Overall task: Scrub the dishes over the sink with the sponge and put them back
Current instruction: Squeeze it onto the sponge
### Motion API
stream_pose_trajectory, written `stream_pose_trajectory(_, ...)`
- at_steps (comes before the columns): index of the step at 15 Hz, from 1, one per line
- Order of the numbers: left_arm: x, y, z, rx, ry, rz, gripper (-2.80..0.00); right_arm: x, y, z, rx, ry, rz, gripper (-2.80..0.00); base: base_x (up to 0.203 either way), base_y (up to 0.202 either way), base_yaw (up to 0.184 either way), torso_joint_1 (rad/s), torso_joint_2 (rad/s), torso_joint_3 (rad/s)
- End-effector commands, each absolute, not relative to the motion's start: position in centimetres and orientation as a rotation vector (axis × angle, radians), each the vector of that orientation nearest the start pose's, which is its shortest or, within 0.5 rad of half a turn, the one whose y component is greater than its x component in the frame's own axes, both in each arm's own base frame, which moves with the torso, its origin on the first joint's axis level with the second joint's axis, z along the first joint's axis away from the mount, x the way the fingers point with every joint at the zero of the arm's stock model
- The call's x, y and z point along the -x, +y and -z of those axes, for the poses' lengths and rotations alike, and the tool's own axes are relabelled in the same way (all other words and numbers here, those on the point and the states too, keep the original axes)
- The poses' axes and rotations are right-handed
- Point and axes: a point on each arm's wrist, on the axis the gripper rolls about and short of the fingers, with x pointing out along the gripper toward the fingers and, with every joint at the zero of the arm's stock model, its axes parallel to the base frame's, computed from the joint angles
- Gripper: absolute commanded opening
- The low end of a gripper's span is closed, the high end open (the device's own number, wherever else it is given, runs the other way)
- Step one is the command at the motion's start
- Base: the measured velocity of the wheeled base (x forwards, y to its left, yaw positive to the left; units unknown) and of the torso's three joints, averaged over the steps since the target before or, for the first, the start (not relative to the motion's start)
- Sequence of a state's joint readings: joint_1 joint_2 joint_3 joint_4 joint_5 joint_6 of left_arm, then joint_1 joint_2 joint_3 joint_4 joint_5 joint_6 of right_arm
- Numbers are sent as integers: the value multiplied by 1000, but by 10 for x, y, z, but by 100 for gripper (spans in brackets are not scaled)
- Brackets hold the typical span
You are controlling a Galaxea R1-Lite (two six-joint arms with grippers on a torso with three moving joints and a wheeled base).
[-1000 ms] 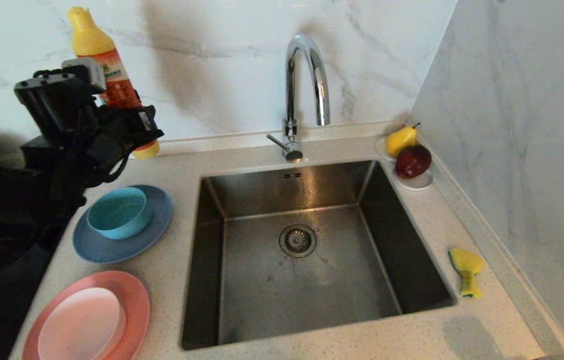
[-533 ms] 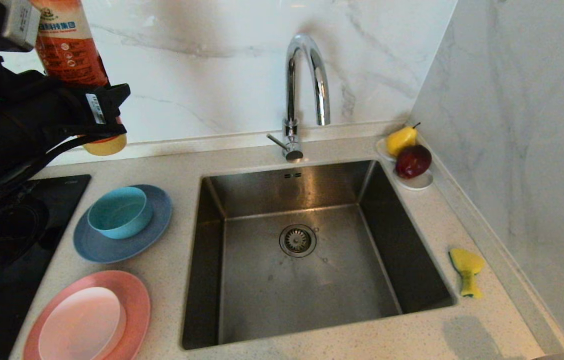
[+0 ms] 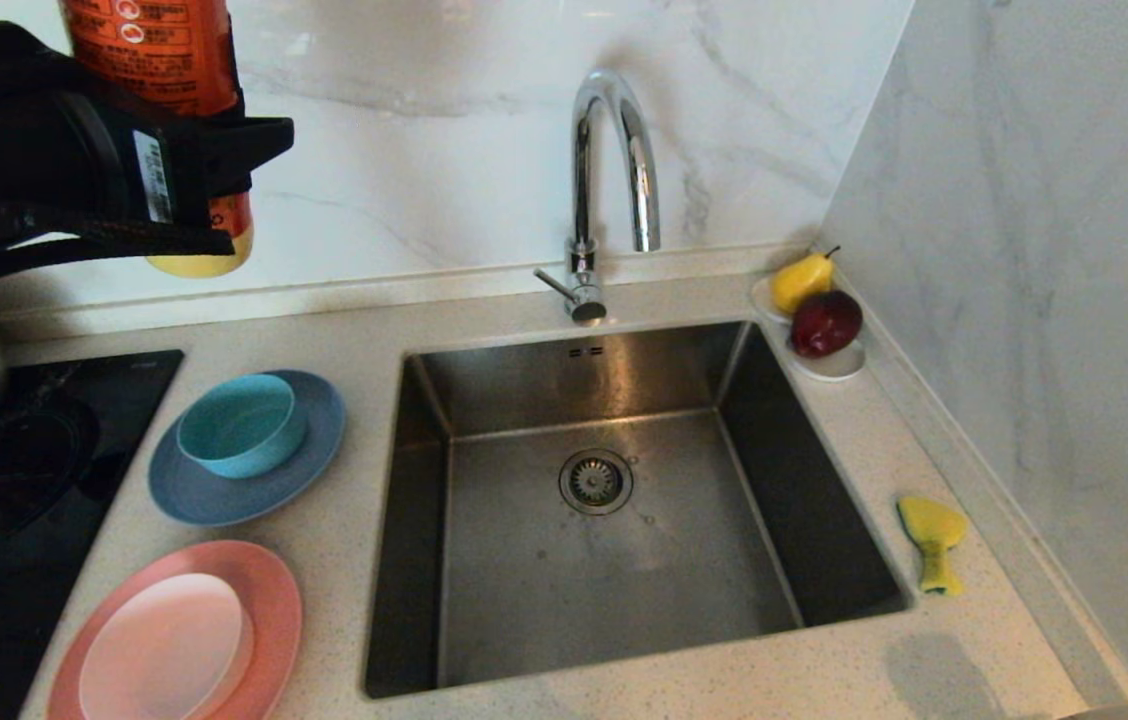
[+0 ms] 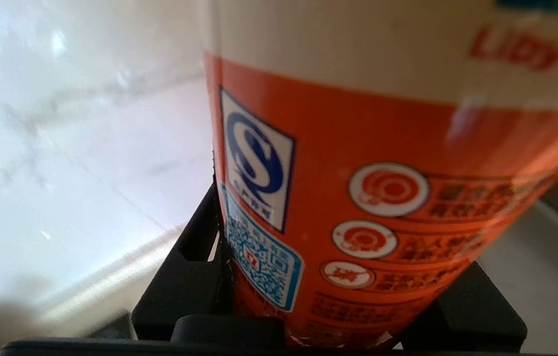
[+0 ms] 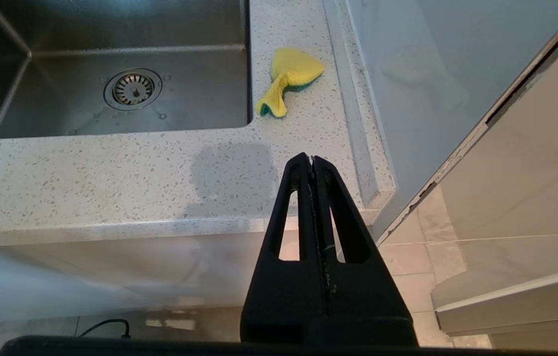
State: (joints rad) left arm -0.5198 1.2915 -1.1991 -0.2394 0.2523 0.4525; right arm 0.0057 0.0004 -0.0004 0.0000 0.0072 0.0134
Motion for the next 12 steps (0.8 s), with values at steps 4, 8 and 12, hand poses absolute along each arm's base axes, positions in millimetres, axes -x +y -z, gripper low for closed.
stream_pose_trajectory(4,-192,-135,-371,-430,-224,327,-280,23,0,-76,-14,0,-14,-280,0,0,0,0,0,0)
stream_pose_trajectory(8,-208,-157,-378,-494,-257,347,-280,23,0,-76,-14,0,-14,-280,0,0,0,0,0,0)
stream_pose_trajectory(12,-216,-188,-378,-527,-281,404,-280,23,0,-76,-14,-1,-14,-280,0,0,0,0,0,0)
